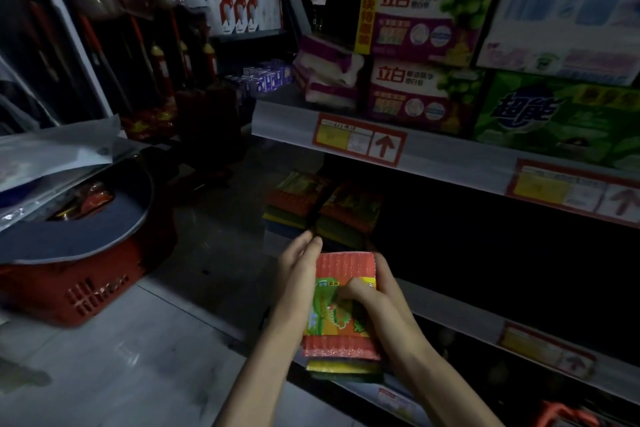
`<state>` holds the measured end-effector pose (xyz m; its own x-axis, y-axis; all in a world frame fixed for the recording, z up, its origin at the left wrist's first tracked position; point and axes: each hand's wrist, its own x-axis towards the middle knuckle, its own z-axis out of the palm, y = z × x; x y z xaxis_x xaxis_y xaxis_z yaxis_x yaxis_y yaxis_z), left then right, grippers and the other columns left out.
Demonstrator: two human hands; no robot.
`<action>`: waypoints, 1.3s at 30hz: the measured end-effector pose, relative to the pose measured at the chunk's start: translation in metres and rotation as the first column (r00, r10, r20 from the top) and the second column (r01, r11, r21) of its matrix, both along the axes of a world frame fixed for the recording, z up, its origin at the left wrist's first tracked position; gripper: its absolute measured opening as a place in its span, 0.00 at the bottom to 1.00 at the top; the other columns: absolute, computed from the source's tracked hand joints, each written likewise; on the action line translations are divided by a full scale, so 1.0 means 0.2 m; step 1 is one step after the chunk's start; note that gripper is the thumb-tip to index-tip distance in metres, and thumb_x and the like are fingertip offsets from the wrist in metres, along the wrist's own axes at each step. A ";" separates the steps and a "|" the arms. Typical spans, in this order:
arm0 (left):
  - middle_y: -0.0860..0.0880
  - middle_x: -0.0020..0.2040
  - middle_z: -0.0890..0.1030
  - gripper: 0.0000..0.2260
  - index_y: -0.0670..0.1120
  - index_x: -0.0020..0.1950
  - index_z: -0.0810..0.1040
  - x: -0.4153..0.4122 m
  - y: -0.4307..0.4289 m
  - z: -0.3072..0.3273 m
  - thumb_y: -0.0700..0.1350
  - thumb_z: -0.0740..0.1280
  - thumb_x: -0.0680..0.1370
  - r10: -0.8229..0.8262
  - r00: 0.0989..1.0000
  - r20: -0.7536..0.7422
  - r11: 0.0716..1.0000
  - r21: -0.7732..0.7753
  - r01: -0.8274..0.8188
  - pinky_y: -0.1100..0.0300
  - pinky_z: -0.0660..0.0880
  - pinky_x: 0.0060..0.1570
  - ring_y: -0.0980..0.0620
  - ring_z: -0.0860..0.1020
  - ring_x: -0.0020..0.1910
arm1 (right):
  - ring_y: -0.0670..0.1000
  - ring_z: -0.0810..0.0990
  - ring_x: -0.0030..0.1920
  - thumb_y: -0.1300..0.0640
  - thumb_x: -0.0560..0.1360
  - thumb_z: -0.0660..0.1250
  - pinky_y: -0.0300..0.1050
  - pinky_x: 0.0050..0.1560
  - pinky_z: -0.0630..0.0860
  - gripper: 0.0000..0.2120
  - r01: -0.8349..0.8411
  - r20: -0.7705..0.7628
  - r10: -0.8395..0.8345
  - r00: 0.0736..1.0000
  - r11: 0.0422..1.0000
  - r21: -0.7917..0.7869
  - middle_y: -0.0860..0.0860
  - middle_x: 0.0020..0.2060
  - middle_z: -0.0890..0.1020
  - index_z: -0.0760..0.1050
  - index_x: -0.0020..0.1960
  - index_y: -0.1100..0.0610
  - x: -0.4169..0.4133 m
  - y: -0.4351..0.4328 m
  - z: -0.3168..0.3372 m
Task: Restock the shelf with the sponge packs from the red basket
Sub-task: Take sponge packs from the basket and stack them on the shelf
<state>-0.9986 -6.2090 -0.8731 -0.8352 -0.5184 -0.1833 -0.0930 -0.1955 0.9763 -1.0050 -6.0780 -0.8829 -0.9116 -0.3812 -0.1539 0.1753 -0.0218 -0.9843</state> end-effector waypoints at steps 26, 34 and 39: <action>0.54 0.53 0.77 0.20 0.51 0.77 0.69 0.00 -0.04 -0.02 0.43 0.60 0.85 -0.061 0.993 0.103 0.998 -0.001 0.062 0.59 0.72 0.42 0.61 0.75 0.47 | 0.53 0.87 0.42 0.55 0.66 0.74 0.44 0.38 0.82 0.26 0.036 -0.017 -0.036 0.999 0.999 -0.001 0.56 0.49 0.83 0.74 0.62 0.47 -0.02 0.02 0.00; 0.51 0.51 0.81 0.18 0.49 0.74 0.73 -0.02 -0.08 -0.05 0.38 0.60 0.85 -0.009 0.994 0.108 1.000 -0.002 0.009 0.50 0.76 0.57 0.54 0.80 0.51 | 0.58 0.87 0.45 0.56 0.65 0.73 0.52 0.43 0.84 0.23 0.009 -0.020 -0.010 1.000 1.000 -0.015 0.52 0.45 0.86 0.76 0.59 0.47 -0.04 0.02 -0.05; 0.52 0.49 0.80 0.19 0.48 0.74 0.73 -0.03 -0.08 -0.03 0.37 0.60 0.85 0.023 0.996 0.081 1.000 0.000 -0.023 0.62 0.75 0.47 0.56 0.79 0.46 | 0.59 0.87 0.46 0.57 0.65 0.73 0.54 0.44 0.85 0.21 0.009 -0.028 -0.009 1.000 1.000 -0.025 0.54 0.45 0.86 0.77 0.56 0.45 -0.04 0.02 -0.06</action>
